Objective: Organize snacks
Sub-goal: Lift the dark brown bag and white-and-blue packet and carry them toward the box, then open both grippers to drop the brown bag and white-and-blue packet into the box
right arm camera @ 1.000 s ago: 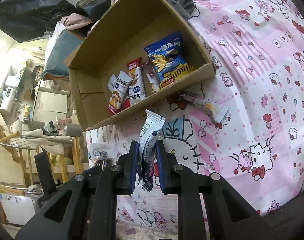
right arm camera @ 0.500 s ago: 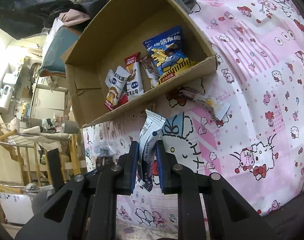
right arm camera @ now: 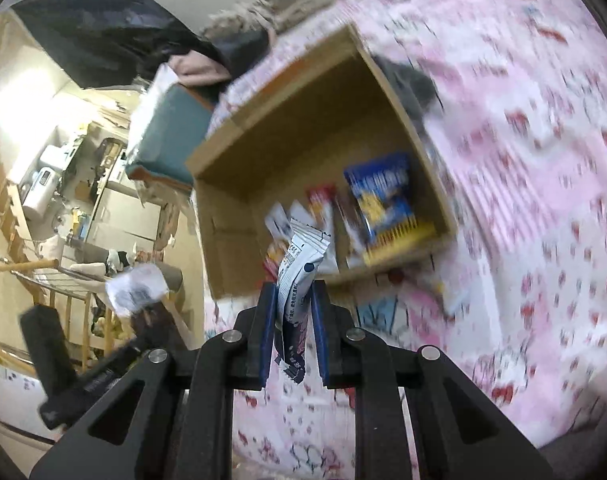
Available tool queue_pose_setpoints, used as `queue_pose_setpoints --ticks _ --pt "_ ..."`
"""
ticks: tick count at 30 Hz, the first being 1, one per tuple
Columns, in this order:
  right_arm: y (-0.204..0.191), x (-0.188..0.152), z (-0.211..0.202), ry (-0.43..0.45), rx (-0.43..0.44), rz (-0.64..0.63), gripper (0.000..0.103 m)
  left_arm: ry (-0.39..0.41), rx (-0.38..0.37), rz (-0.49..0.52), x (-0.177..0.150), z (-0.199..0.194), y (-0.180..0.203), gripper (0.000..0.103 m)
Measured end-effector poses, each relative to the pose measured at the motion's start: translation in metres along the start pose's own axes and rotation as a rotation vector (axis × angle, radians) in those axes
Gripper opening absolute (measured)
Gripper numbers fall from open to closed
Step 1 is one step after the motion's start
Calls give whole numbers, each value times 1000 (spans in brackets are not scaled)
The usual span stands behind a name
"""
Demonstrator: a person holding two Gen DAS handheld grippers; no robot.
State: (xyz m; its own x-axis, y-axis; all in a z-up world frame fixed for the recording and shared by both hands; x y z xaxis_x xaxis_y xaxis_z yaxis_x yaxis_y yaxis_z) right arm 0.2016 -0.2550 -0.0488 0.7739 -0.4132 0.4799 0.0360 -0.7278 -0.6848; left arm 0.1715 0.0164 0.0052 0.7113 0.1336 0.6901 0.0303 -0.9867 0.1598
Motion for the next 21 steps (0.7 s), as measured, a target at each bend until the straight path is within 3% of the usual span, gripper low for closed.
queue_pose_setpoints --ticks 8,12,21 --pt "-11 35 26 81 -22 -117 19 104 -10 78 57 37 28 7" --pt "-5 42 39 106 -95 -187 19 106 3 97 56 64 35 7" --pt "6 28 58 68 -139 -226 19 113 42 128 35 101 36 7"
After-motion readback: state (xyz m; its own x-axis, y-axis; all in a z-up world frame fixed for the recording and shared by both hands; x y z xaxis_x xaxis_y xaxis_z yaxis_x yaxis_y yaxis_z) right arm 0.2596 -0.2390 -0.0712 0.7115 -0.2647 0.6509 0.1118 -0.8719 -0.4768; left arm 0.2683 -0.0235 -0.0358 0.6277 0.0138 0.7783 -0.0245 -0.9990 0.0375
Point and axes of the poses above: each gripper's, at about its wrist camera, not at the fingertips, and z roughly the way its jaws point, y to its right, x to its top, the point moved 1 cm from there along z, roughly the way its jaws point, and after that the axes turned 15 degrees about y, right-handed, at the moved point
